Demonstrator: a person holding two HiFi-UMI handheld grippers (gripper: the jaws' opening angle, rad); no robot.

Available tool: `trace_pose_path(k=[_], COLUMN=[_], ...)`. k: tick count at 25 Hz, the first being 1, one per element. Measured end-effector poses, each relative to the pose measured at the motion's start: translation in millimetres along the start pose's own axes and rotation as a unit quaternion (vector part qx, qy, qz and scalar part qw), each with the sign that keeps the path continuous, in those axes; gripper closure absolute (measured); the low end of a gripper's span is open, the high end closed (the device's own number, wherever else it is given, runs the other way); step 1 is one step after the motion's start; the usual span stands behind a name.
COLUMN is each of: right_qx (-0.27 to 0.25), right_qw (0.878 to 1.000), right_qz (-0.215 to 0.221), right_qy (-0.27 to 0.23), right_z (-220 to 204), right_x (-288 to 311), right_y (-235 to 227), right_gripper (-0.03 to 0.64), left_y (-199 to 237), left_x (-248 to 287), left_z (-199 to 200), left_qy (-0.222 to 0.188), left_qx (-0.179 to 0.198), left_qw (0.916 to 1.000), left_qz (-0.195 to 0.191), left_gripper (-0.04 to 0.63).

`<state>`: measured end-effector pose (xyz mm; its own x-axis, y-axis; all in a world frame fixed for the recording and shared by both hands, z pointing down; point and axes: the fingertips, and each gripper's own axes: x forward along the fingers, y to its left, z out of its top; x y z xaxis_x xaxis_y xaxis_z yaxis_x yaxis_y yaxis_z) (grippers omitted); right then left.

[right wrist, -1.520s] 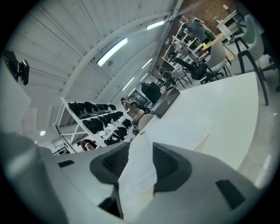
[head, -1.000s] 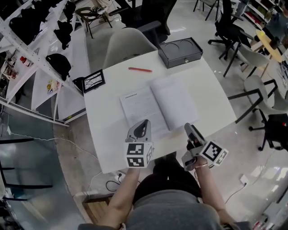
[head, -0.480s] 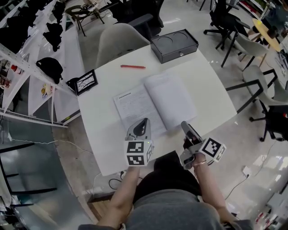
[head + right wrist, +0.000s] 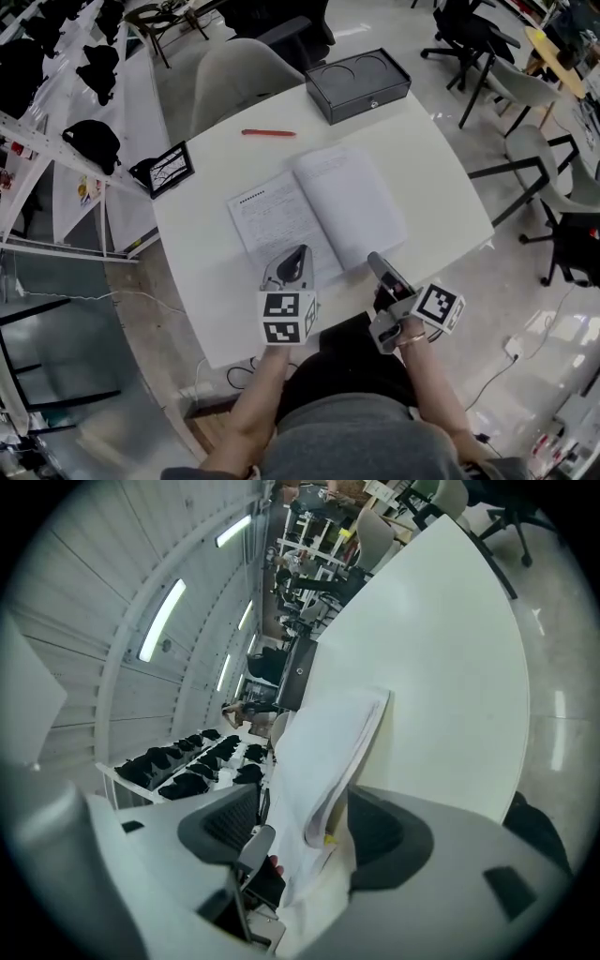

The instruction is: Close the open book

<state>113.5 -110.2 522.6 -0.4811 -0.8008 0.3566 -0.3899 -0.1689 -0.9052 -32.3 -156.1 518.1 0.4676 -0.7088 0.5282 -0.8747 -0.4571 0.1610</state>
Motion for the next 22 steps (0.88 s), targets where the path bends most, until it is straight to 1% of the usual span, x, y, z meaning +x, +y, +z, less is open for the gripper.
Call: trace_pose_path(k=[3, 6, 13, 18, 22], right_qx=[0.023, 0.044, 0.07, 0.072, 0.055], right_qw=[1.0, 0.999, 0.996, 0.996, 0.997], right_qz=[-0.001, 0.01, 0.03, 0.039, 0.041], right_qy=[0.007, 0.02, 0.037, 0.04, 0.038], right_z=[-2, -5, -10, -7, -1], right_x=[3, 8, 19, 23, 26], right_y=[-3, -4, -5, -3, -1], right_gripper=[0.313, 0.292, 0.279, 0.281, 0.293], left_y=[-2, -3, 0, 1, 4], left_x=[4, 6, 11, 12, 13], left_z=[-2, -3, -5, -6, -6], left_qy=[0.006, 0.009, 0.014, 0.02, 0.019], left_qx=[-0.001, -0.004, -0.008, -0.011, -0.011], left_qw=[1.0, 0.9999, 0.9999, 0.9997, 0.9997], left_qz=[-0.003, -0.003, 0.001, 0.003, 0.011], left_gripper=[0.589, 0.589, 0.589, 0.589, 0.589])
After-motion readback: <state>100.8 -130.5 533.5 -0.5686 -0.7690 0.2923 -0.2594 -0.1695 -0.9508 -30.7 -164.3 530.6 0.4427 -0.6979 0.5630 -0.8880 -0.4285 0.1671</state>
